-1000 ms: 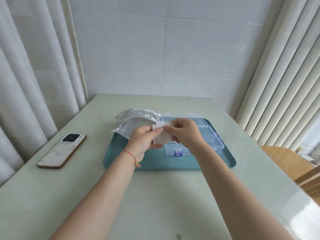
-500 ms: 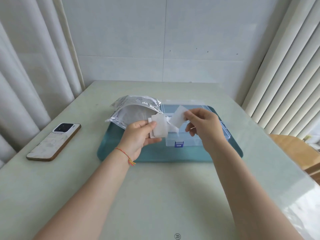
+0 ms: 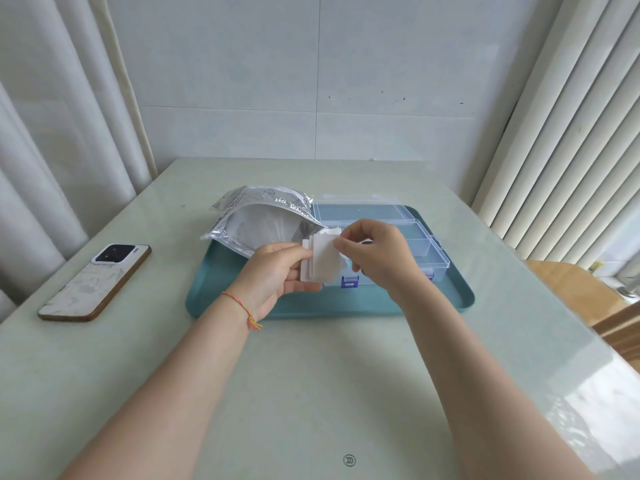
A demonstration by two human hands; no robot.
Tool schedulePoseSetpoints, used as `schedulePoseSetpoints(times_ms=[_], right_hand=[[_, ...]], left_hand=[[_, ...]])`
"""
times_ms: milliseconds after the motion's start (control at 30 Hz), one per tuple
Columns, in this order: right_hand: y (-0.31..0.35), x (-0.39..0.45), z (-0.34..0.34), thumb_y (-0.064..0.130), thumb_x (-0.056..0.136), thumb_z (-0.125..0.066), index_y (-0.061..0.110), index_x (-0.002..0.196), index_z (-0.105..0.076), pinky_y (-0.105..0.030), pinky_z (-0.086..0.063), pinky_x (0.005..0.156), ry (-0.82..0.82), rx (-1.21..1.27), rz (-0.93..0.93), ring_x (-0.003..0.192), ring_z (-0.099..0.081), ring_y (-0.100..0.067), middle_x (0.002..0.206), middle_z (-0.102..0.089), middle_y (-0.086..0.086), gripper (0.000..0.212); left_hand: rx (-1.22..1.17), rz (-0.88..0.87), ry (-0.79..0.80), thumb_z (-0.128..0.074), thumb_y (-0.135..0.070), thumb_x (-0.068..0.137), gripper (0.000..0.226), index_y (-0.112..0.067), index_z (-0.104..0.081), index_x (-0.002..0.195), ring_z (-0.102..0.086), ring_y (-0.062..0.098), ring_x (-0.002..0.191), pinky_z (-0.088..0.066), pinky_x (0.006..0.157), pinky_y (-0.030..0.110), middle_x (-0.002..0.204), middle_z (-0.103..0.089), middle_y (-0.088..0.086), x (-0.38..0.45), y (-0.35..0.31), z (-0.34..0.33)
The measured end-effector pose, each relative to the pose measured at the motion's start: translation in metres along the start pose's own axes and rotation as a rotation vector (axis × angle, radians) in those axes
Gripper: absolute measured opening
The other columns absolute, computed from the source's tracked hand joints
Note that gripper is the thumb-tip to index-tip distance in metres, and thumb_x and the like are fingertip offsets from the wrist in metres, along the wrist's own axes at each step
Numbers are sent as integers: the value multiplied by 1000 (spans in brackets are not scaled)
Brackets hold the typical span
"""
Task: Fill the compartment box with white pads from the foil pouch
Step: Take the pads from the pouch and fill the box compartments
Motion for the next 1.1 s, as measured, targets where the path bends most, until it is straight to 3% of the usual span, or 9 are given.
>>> schedulePoseSetpoints(times_ms=[133,233,400,533,633,767,967,1100], right_hand=[[-3,1,-2,11,86,-66,13,84,-63,-18,-34,40,1,37,-14,42,-54,-13,77,-66,1,4],[-4,1,-4,9,86,-66,10,95,-66,-17,-34,39,14,62,-27,41,-54,-13,78,-68,-1,10],[-1,1,0,13,87,-67,9,87,-66,-21,-35,42,-11,67,-8,40,-51,-12,71,-64,8,4],[-1,0,24,8,86,-61,5,86,-61,-18,-30,40,-152,290,-48,36,-41,-13,53,-51,-2,4],[2,2,24,7,88,-62,6,87,-64,-20,-24,41,-71,391,-25,38,-33,-13,49,-48,4,2],[2,-2,-4,8,88,-67,6,91,-67,-20,-26,40,56,276,-44,40,-32,-13,57,-56,5,4],[0,1,-5,15,86,-71,19,81,-67,-13,-33,50,-53,110,22,43,-47,4,75,-66,5,7],[1,2,-2,19,85,-71,21,83,-68,-13,-37,55,-93,82,51,53,-52,6,80,-67,9,4]], left_hand=[[0,3,-3,-49,-3,97,20,0,-68,91,-70,24,66,-58,53,30,81,-71,17,-1,-1,-1],[-3,4,-6,-49,-4,97,19,0,-67,92,-71,24,66,-58,53,30,81,-71,17,-1,0,-1],[-47,8,7,-46,-4,99,22,1,-67,95,-72,28,70,-59,57,31,82,-74,16,-2,-2,-1],[-77,21,-39,-44,-4,99,22,2,-65,103,-73,32,76,-61,64,32,91,-74,20,-1,0,7],[-68,21,-51,-43,-3,99,23,2,-65,103,-73,32,76,-60,65,33,93,-73,21,0,1,9],[-70,31,-15,-42,-4,99,26,2,-66,106,-72,28,73,-60,61,33,88,-73,19,-1,1,2],[-75,25,62,-50,-19,99,26,-4,-69,104,-72,26,79,-59,62,32,91,-74,15,-2,-2,-7],[24,-49,82,-54,-5,98,16,-4,-69,100,-72,22,78,-59,63,28,88,-74,11,-2,-3,-6]])
Point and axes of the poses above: each hand's wrist, its own x-axis towards the middle knuckle, its own z-axis out of the back of the hand, y = z × x, the point moved 9 cm from there along x, towards the middle knuckle
